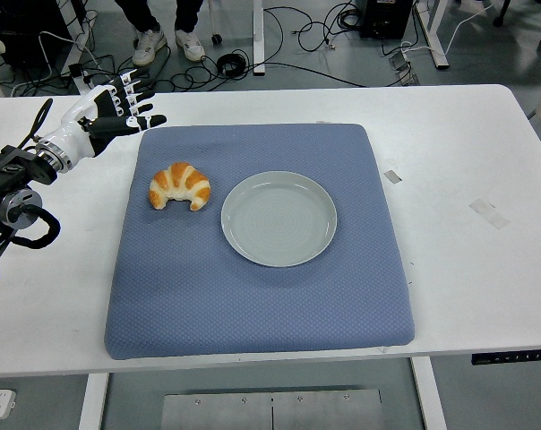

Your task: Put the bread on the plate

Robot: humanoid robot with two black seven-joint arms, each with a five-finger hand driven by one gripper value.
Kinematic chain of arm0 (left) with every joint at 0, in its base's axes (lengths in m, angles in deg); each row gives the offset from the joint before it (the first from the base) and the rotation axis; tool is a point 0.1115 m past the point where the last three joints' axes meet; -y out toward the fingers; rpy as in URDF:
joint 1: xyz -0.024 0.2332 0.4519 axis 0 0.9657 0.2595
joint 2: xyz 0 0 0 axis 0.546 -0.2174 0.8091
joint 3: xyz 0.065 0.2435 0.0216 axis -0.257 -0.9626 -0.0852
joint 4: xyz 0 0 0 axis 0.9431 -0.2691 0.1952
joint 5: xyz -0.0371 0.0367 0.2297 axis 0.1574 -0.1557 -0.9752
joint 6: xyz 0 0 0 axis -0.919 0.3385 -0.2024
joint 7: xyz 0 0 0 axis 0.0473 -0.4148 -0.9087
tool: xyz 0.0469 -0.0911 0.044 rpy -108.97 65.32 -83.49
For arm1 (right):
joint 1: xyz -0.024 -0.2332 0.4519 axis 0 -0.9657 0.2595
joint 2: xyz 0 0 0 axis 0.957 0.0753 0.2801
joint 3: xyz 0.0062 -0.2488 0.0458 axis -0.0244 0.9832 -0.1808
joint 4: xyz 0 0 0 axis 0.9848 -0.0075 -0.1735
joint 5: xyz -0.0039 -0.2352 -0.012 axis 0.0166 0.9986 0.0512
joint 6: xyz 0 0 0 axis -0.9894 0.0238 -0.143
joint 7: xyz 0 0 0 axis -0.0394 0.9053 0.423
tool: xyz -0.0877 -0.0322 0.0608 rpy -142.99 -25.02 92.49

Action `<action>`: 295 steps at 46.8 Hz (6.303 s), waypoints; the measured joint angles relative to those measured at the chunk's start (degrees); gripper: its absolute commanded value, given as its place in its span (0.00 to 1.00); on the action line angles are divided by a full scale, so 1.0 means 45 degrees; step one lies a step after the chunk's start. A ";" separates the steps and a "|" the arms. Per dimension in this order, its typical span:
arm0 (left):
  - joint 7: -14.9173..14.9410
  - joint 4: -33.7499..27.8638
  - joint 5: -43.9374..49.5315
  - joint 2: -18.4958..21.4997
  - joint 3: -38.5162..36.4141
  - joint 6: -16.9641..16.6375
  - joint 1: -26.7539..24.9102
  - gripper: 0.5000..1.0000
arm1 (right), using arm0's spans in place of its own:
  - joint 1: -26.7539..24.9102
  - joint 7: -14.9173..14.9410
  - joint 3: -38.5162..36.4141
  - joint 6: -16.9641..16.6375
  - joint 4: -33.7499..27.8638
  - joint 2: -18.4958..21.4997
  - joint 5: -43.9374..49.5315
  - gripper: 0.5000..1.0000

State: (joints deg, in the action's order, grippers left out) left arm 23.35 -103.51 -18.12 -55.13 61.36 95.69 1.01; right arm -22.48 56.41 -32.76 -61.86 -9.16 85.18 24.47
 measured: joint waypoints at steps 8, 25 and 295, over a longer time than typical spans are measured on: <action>-0.0031 0.0000 0.0000 -0.0047 -0.0002 0.0002 0.0023 0.95 | -0.0001 0.0003 0.0010 0.0000 0.0000 0.0000 -0.0003 1.00; -0.0019 0.0001 0.0010 -0.0038 -0.0019 -0.0004 0.0022 0.95 | 0.0029 0.0009 0.0027 0.0000 0.0000 0.0000 -0.0002 1.00; -0.0258 -0.0077 -0.5604 -0.0380 -0.6578 0.0738 -0.3696 0.14 | 0.0116 0.0000 0.0017 -0.0003 -0.0001 0.0000 0.0001 1.00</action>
State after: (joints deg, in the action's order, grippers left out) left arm 22.20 -103.86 -43.34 -56.84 31.76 99.01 -15.63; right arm -21.96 56.41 -32.68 -61.88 -9.17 85.18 24.47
